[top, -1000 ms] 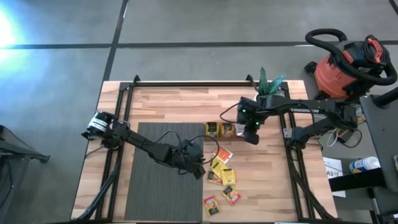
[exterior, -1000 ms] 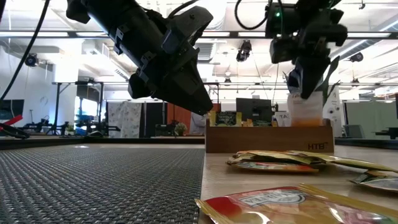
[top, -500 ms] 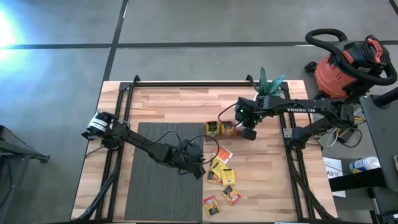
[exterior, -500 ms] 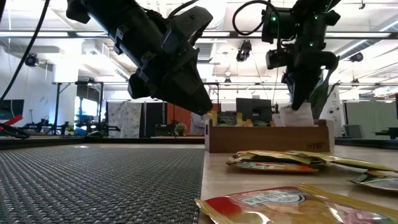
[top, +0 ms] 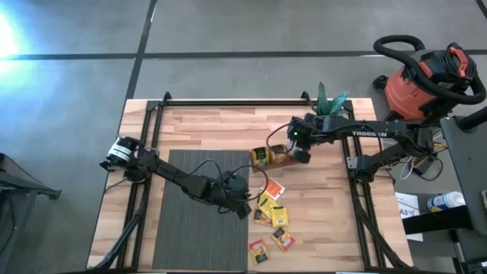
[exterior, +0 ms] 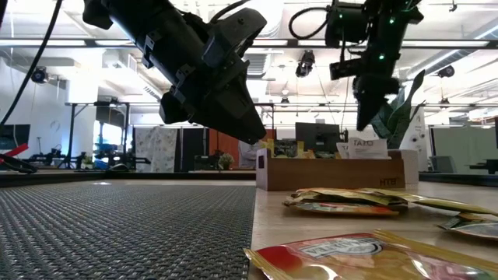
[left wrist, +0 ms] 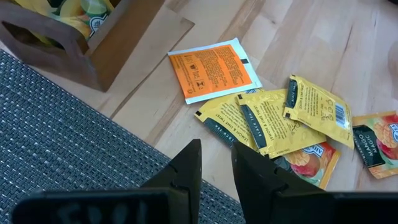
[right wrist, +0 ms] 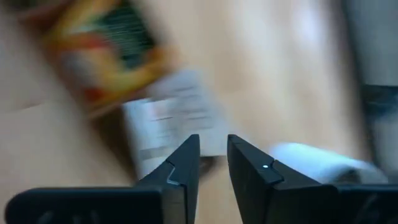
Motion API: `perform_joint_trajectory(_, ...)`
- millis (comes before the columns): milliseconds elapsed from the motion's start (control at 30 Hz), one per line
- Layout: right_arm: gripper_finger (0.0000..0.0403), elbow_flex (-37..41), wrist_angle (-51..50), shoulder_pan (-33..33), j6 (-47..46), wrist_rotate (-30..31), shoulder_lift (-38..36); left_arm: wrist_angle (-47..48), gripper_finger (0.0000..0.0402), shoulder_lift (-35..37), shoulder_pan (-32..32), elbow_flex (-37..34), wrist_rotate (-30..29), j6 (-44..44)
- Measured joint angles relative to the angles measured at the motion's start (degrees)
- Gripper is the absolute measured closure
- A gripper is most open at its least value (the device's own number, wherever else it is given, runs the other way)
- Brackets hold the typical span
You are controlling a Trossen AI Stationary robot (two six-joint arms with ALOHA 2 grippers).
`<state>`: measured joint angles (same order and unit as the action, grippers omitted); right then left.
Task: Pick & Place Tea
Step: Put the white tea bag into the right section of the wooden organizer
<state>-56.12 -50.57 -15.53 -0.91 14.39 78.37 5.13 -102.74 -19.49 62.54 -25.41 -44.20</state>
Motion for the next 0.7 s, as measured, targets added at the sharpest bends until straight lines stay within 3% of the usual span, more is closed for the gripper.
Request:
perform_joint_trajectory(100, 0.0319, -1.5, -0.2, 0.0, -0.5, 10.0, -0.1, 0.0, 0.0317, 0.0, 0.0, 0.0, 0.0, -0.6)
perform_joint_trajectory(167, 0.0321, -2.9, -0.1, 0.0, -0.4, 10.6, -0.8, 0.0, 0.0317, 0.0, -0.1, 0.0, 0.0, -0.9)
perform_joint_trajectory(233, 0.0324, -4.3, 0.0, 0.5, -0.1, 5.6, -1.9, 0.0, 0.0317, 0.0, -0.2, 0.0, 0.0, -1.0)
perform_joint_trajectory(400, 0.0333, -5.5, 0.2, 2.6, -4.2, -20.4, -4.1, -0.1, 0.0317, 0.0, -0.3, 0.0, 0.0, -1.2)
perform_joint_trajectory(467, 0.0335, -4.5, 0.2, 4.4, -10.0, -27.1, -4.2, -0.9, 0.0317, 0.0, -0.4, 0.0, 0.5, -0.7)
perform_joint_trajectory(600, 0.0329, -0.1, 2.8, 10.4, -24.1, -33.9, -3.8, -5.1, 0.0317, 0.0, -0.5, 0.0, 3.9, 4.5)
perform_joint_trajectory(700, 0.0320, 4.6, 8.4, 16.8, -34.3, -29.0, -3.6, -10.1, 0.0317, -0.4, -0.3, -0.2, 6.3, 10.1)
